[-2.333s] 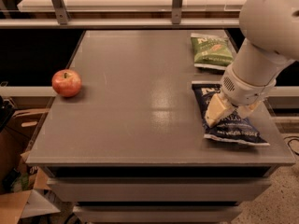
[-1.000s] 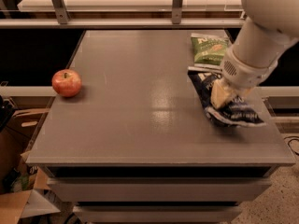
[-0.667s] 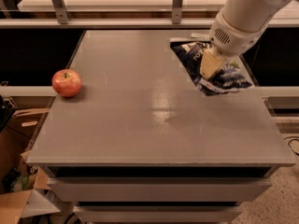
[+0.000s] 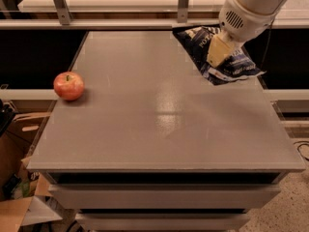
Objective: Move blue chip bag near apple
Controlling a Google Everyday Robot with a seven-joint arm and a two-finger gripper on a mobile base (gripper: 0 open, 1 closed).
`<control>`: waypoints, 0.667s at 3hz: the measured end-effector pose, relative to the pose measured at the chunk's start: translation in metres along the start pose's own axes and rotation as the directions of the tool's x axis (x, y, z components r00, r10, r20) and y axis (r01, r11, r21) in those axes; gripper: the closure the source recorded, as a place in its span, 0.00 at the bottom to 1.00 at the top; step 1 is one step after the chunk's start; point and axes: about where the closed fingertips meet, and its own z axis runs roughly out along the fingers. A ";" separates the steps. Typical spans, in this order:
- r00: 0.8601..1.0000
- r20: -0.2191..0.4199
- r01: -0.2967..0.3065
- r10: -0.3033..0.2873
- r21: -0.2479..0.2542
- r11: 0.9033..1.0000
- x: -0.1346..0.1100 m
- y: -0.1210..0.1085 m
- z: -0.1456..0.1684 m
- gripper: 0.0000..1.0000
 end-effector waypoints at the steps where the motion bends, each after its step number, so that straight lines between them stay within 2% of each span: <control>1: 1.000 0.000 0.001 -0.001 0.000 1.000 0.000 0.000 0.000 1.00; 2: 0.985 -0.002 0.174 -0.175 -0.011 0.985 -0.022 0.043 0.005 1.00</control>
Offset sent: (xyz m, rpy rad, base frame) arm -0.0266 0.1258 -0.0141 -0.1536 -0.0114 0.4442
